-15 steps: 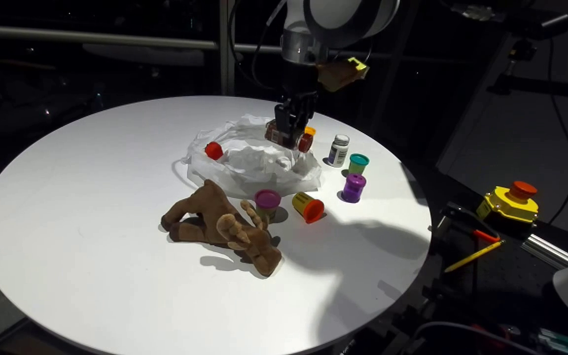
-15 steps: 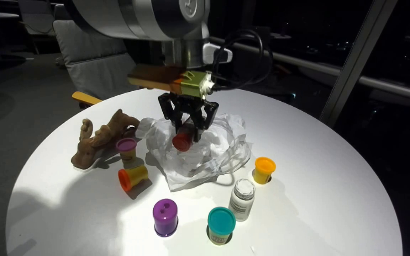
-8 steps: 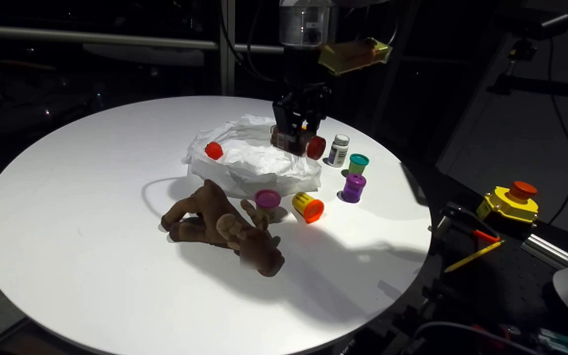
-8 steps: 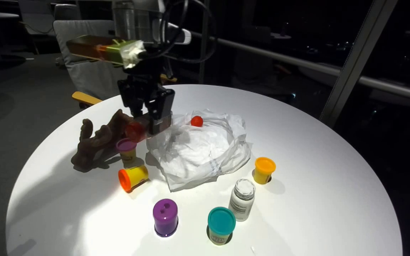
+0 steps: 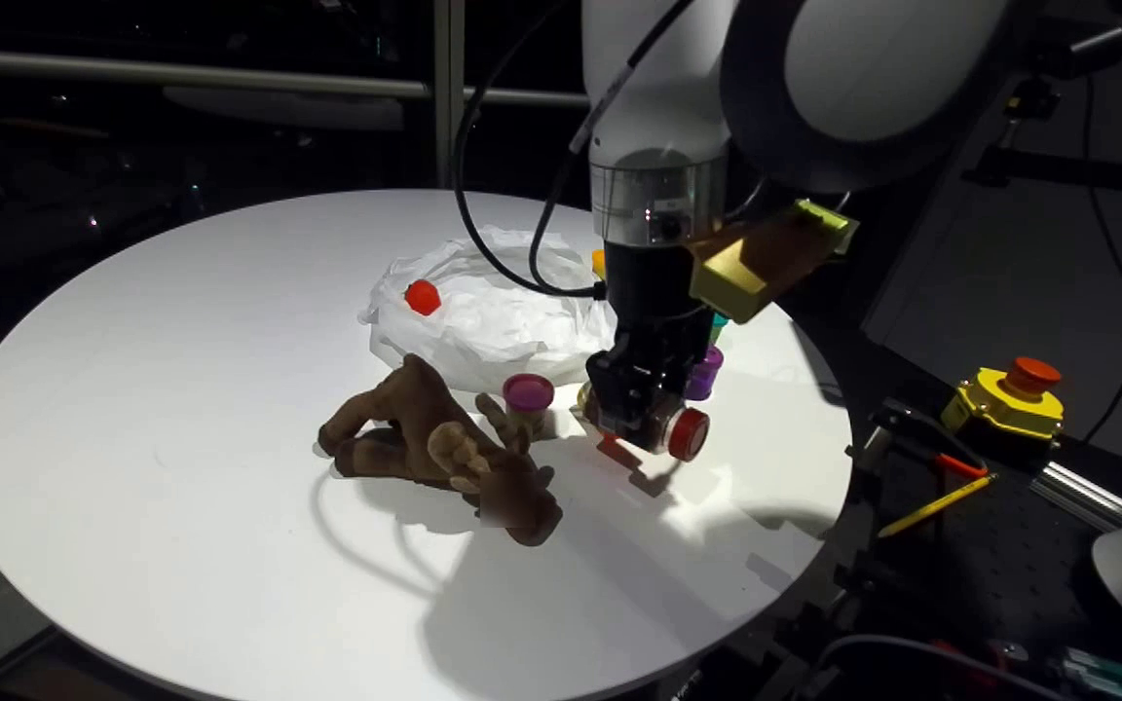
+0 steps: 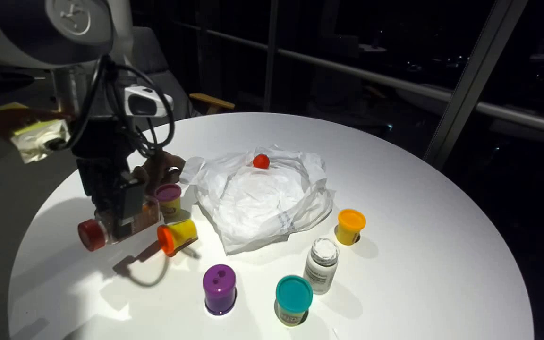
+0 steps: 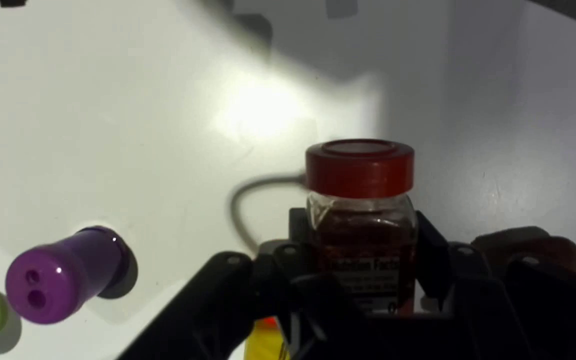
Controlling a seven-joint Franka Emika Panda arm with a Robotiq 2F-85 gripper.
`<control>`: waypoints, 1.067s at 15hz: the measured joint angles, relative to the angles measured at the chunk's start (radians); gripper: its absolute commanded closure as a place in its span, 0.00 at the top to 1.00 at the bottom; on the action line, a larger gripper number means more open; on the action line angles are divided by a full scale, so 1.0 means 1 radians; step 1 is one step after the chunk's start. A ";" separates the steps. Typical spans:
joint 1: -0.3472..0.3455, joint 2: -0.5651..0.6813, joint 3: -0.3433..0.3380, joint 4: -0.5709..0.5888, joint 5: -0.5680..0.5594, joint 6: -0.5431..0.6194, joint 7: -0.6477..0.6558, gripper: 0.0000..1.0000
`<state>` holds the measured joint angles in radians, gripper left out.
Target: Remove the objects in the plastic and put them on the table
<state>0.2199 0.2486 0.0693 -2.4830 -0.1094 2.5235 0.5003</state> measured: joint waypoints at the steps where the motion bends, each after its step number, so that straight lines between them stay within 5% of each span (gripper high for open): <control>1: 0.009 0.004 0.000 -0.022 0.000 0.022 0.011 0.25; 8: 0.093 0.135 -0.054 -0.046 -0.074 0.241 0.093 0.25; 9: 0.114 0.140 -0.074 -0.042 -0.081 0.258 0.103 0.75; 13: 0.165 0.148 -0.128 -0.023 -0.085 0.243 0.105 0.99; 16: 0.134 0.124 -0.108 -0.004 -0.042 0.170 0.051 1.00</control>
<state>0.3536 0.3724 -0.0382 -2.4870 -0.1517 2.6931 0.5516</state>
